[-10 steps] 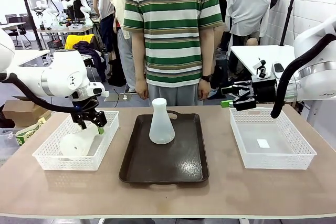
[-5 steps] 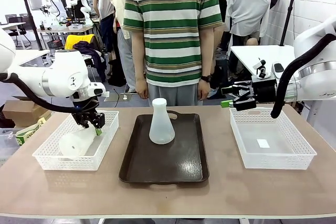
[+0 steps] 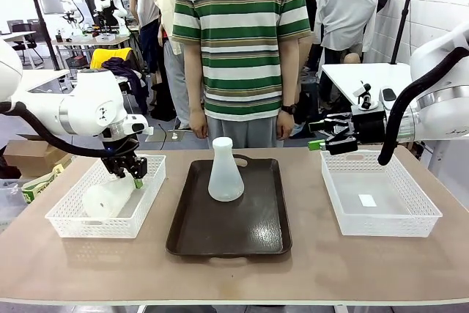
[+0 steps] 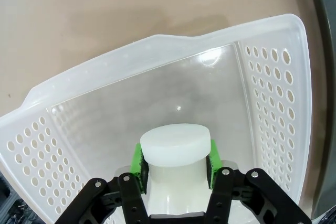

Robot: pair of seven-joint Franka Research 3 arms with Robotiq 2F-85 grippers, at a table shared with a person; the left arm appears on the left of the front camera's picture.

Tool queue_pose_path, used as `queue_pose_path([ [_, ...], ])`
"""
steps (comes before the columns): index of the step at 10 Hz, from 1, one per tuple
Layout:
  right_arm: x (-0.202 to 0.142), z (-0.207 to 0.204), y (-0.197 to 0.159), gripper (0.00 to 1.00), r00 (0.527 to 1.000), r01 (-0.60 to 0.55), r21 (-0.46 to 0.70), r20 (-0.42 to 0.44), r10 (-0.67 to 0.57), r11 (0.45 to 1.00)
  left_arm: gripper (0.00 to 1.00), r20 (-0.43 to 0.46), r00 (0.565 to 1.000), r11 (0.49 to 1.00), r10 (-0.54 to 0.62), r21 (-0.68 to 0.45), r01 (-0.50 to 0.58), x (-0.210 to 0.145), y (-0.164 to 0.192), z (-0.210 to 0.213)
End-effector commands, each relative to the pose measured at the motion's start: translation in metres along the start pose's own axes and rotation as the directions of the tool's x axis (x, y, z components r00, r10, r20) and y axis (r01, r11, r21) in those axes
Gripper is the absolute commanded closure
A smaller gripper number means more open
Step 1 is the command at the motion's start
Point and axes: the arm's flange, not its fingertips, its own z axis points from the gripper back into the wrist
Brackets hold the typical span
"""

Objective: Prepare the laboratory tools.
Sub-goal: Pick up the Big flask that the person points to.

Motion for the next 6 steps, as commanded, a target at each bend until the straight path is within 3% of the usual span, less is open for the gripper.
queue_pose_path([
  [1,-0.0004,0.0008,0.0005,0.0,1.0,0.006,0.0,-0.011,-0.006,1.0,1.0,-0.006,1.0,1.0,-0.002,0.0,0.002,-0.0004,0.0002,-0.0005],
  [6,-0.0004,0.0008,0.0005,0.0,1.0,0.006,0.0,-0.011,-0.006,1.0,1.0,-0.006,1.0,1.0,-0.002,0.0,0.002,-0.0004,0.0002,-0.0005],
])
